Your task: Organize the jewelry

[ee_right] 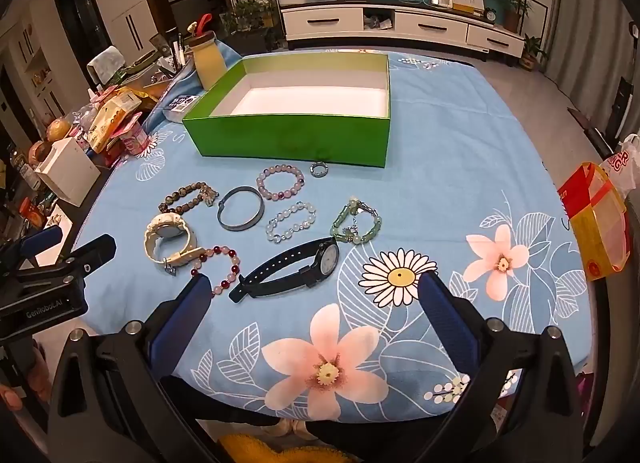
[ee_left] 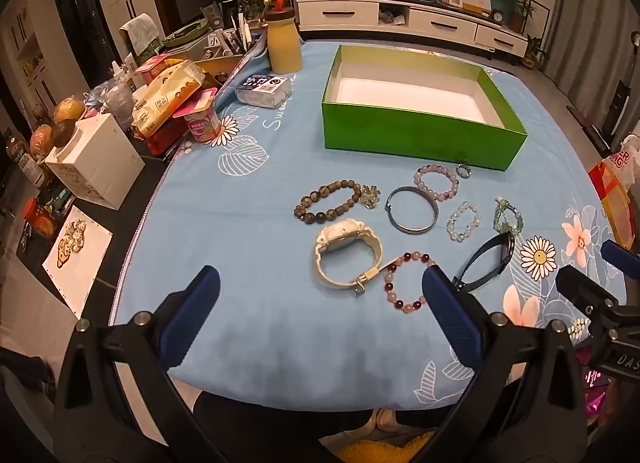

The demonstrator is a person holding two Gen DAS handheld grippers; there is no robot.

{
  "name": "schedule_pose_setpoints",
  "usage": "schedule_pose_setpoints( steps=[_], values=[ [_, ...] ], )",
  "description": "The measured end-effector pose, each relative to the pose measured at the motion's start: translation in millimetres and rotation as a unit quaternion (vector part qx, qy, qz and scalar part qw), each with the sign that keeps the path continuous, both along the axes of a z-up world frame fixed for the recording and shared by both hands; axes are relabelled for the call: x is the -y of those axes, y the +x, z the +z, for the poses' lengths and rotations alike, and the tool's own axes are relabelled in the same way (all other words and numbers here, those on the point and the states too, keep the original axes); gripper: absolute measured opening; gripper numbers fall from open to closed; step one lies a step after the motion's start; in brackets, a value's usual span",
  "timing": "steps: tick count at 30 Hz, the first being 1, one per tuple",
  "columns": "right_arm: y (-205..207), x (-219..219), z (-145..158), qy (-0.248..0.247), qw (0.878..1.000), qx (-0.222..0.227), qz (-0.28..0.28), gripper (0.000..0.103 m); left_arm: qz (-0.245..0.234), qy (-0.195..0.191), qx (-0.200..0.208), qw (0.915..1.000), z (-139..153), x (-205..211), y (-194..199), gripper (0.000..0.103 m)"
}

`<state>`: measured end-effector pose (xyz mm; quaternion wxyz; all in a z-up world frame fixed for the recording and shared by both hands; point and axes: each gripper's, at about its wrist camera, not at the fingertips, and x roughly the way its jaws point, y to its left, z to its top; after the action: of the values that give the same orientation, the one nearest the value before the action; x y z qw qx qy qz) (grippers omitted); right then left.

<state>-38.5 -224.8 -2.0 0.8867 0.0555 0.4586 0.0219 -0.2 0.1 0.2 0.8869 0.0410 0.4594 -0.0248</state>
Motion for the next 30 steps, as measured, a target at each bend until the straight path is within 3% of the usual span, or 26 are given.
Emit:
schedule_pose_setpoints(
  steps=[30],
  values=[
    [-2.2, 0.7, 1.5, 0.005, 1.000, 0.000, -0.001, 0.102, -0.001, 0.002, 0.000, 1.0000, -2.6, 4.3, -2.9, 0.101]
  ],
)
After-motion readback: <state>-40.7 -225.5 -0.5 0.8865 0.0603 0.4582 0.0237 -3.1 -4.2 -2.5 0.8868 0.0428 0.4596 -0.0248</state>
